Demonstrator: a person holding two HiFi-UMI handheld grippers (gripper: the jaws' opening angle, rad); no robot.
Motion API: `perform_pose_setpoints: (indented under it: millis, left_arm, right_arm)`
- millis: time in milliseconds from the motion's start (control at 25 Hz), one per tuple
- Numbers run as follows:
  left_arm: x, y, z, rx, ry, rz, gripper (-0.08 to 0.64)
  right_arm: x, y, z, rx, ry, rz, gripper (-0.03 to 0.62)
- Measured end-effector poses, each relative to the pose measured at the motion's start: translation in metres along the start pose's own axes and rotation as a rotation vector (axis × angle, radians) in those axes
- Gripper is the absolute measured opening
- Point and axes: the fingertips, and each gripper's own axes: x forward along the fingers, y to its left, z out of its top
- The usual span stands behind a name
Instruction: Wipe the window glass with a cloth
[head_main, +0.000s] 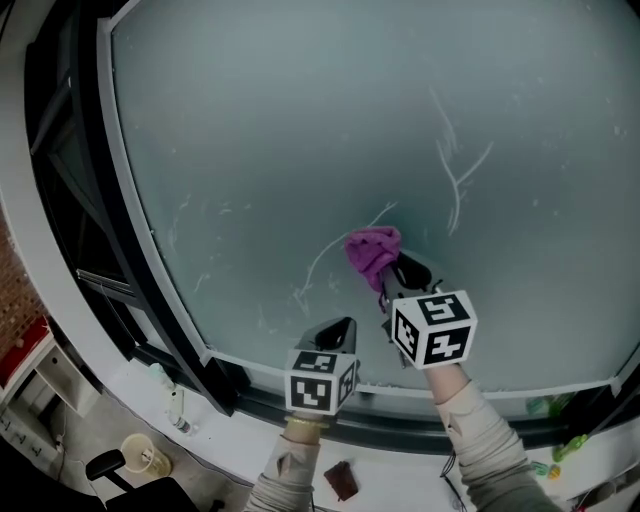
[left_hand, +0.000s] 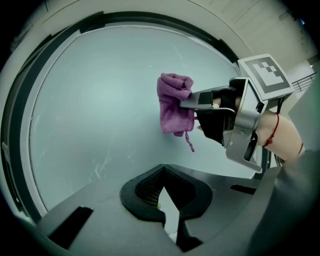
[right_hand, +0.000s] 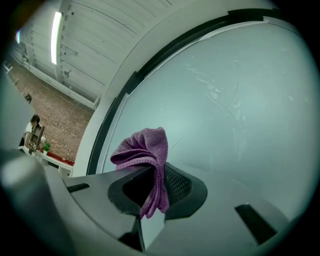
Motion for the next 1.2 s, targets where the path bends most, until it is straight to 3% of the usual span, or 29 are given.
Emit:
perform_pose_setpoints:
  millis: [560,880,1200]
  left_arm:
    - [0.015,0.008,0.010,-0.006,-0.029,-0.001,0.005]
    - [0.024,-0.008,0.014,-0.011,-0.046,-0.042,0.005]
    - [0.031,-0.038,0.016,-0.019,-0.069,-0.111,0.005]
  right_arm:
    - [0.024,-0.031,-0.009,-0.090,0.051,-0.090,0.048]
    - [0.003,-0.057,-0.006,-0.128,0.059,-0.135,0.048]
    - [-0.043,-0.108,-0.001,-0.157,0.069,-0.246,0.048]
